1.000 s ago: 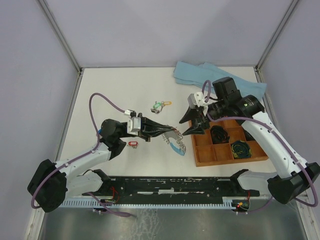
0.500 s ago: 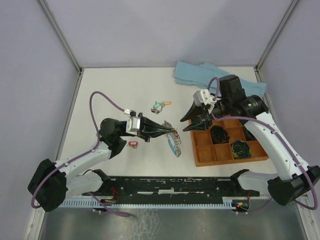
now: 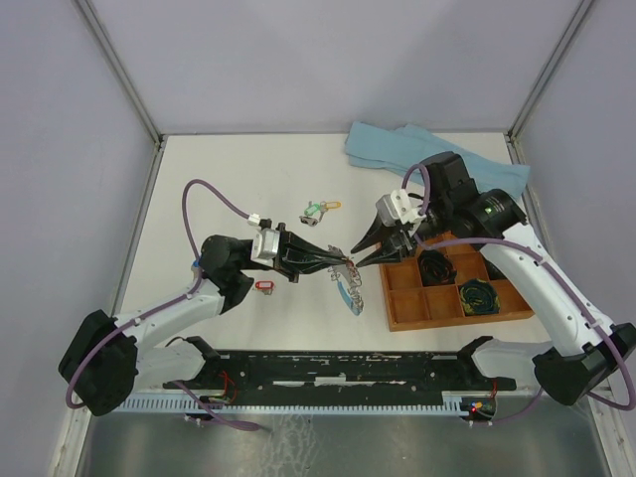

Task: Remove the keys from the keyring
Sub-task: Remove the key from the keyring.

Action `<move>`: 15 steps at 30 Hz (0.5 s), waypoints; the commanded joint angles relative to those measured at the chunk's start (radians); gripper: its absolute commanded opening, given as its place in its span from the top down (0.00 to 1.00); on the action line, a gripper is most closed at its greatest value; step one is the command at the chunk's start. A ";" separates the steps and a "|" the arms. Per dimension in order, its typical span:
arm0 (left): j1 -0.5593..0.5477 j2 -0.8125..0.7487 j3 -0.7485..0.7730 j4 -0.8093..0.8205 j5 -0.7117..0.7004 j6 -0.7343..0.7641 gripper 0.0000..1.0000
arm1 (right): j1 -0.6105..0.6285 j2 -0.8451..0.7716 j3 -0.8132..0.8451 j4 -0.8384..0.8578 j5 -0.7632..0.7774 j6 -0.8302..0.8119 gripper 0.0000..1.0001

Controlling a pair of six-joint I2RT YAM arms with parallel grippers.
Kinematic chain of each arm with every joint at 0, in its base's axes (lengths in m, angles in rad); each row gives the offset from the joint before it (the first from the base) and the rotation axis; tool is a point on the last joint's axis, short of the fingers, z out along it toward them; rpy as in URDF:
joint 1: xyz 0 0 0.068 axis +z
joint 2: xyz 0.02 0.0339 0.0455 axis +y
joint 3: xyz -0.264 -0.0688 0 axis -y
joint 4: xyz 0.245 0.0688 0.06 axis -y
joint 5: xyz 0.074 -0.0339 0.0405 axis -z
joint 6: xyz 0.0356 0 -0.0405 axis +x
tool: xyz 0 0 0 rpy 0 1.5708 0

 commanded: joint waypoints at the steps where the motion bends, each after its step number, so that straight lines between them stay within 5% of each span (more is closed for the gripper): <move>1: 0.003 -0.002 0.050 0.082 0.003 -0.046 0.97 | 0.013 0.001 0.045 -0.016 -0.019 -0.044 0.64; 15: 0.004 0.009 0.051 0.102 0.005 -0.070 0.97 | 0.036 0.006 0.057 -0.031 0.003 -0.068 0.81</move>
